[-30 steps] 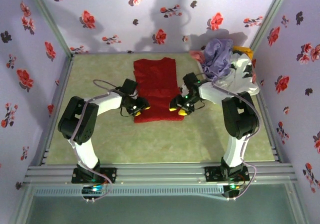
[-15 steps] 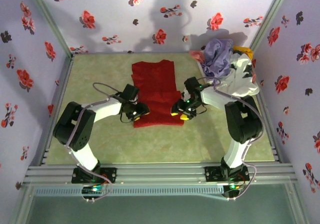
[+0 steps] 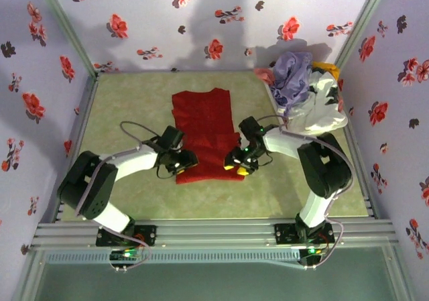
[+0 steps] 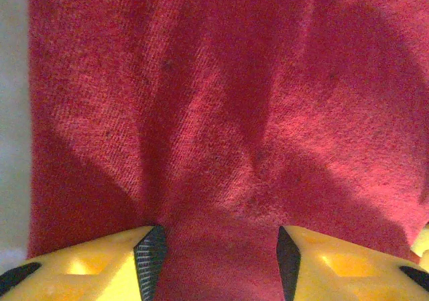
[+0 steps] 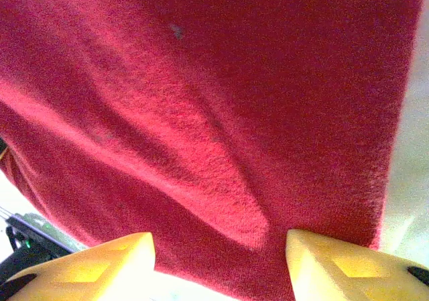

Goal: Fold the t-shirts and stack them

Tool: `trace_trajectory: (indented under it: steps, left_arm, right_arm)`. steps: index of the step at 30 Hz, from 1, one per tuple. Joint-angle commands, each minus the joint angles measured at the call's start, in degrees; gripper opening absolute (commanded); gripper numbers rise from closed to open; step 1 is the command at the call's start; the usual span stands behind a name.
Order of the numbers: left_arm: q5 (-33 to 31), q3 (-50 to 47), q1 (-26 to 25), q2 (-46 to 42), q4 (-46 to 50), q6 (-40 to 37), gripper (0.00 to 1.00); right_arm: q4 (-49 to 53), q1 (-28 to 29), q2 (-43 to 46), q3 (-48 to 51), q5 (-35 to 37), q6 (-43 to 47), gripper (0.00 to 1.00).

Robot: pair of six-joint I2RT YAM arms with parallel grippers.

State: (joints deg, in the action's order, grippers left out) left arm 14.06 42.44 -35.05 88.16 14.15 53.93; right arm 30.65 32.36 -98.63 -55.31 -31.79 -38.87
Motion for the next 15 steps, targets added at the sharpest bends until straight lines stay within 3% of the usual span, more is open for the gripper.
trace_trajectory:
  steps: [1,6,9,15]
  left_arm:
    - [-1.3,-6.4,-3.0,-1.1,5.0,3.6,0.53]
    - [-1.7,-12.4,-3.7,-7.4,6.5,5.1,0.53]
    - [-2.9,-13.8,-3.6,-13.5,10.3,5.3,0.53]
    - [-3.8,-13.1,0.2,-23.3,17.5,4.1,0.55]
  right_arm:
    - [0.8,1.8,7.0,4.1,-0.5,-3.8,0.56]
    - [3.0,3.3,17.3,6.8,2.8,-5.3,0.56]
    - [8.5,3.1,20.7,4.1,9.3,-2.4,0.55]
    - [10.3,-1.3,14.7,-2.1,12.1,5.8,0.52]
